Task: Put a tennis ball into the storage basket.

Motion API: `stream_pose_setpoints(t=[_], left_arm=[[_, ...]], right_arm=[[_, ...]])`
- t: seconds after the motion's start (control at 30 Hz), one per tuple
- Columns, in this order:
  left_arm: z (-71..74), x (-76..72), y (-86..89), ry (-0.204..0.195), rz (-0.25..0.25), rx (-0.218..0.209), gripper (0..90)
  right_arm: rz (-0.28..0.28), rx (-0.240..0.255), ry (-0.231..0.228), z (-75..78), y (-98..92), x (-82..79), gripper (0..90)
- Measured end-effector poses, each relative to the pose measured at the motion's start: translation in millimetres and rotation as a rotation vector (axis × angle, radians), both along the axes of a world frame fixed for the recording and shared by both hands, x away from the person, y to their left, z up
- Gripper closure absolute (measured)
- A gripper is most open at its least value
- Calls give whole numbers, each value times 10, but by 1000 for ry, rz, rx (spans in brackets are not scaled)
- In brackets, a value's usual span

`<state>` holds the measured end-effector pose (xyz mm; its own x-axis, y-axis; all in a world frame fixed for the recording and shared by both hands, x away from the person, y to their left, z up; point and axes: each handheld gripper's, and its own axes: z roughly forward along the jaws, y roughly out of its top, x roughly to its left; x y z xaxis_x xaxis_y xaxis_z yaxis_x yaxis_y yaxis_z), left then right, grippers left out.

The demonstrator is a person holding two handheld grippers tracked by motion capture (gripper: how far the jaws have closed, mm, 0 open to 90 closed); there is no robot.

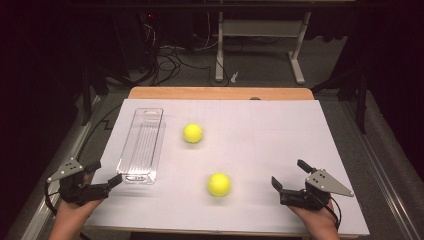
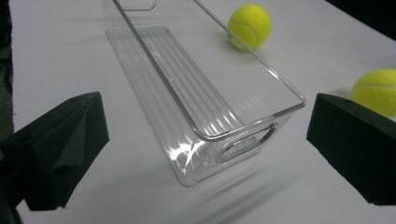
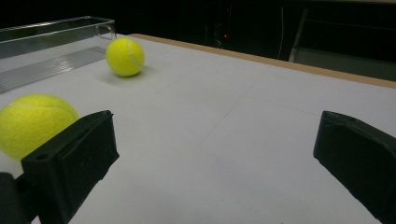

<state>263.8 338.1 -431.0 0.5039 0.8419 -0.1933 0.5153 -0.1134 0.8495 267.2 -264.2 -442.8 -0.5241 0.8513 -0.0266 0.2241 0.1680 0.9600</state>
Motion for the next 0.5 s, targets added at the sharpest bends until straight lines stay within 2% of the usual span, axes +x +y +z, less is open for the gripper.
stream_pose_setpoints(t=[0.13, 0.3, 0.37, 0.5], left_arm=[[-5, 1, -1, 10, 5, 8, 2], [-26, 9, -2, 39, -3, 18, 5], [-38, 17, -19, 55, -3, 40, 7], [-51, 26, -26, 73, -9, 45, 7]], right_arm=[[-1, 0, 1, 1, -5, 0, 1], [0, -1, -1, 4, -5, 0, 1], [0, -2, -2, 6, -2, -2, 1], [-1, 1, -2, 7, -3, -3, 1]])
